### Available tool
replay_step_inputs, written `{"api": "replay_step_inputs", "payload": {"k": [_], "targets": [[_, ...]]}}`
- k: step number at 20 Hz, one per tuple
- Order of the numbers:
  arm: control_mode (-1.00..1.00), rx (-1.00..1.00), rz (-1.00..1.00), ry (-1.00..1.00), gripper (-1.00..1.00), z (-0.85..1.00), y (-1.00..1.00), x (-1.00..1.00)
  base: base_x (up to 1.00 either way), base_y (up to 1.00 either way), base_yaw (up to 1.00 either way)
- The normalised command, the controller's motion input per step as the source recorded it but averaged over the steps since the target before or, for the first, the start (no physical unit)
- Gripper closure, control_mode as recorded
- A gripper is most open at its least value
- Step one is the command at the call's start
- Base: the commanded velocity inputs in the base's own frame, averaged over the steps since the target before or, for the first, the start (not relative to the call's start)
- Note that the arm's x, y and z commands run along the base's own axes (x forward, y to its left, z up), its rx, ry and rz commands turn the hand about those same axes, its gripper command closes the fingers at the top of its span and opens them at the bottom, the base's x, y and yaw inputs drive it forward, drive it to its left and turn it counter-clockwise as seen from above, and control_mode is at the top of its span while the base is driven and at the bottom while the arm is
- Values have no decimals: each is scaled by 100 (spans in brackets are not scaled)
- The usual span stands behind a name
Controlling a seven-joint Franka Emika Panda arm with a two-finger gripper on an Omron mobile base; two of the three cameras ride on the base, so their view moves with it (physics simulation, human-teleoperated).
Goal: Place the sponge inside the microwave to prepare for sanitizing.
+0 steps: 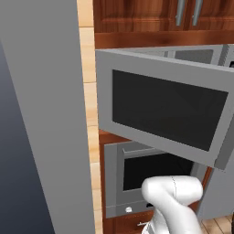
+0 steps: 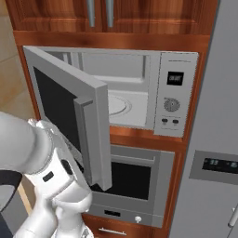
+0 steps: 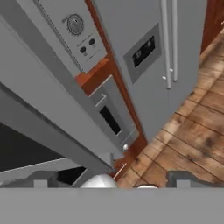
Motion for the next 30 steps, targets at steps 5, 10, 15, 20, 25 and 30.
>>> {"api": "replay_step_inputs", "payload": {"k": [5, 10, 15, 20, 25, 30], "targets": [[-100, 59, 0, 0, -100, -1, -84, 0, 0, 0, 0], [-100, 58, 3, 1, -100, -19, -74, 14, 0, 0, 0], [-100, 61, 13, 9, -100, -26, -23, 45, 0, 0, 0], [-100, 36, 23, 10, -100, -22, 9, 37, 0, 0, 0], [-100, 8, 15, -2, -100, -6, 0, 56, 0, 0, 0], [-100, 1, 3, -1, -100, -7, 5, 80, 0, 0, 0]]}}
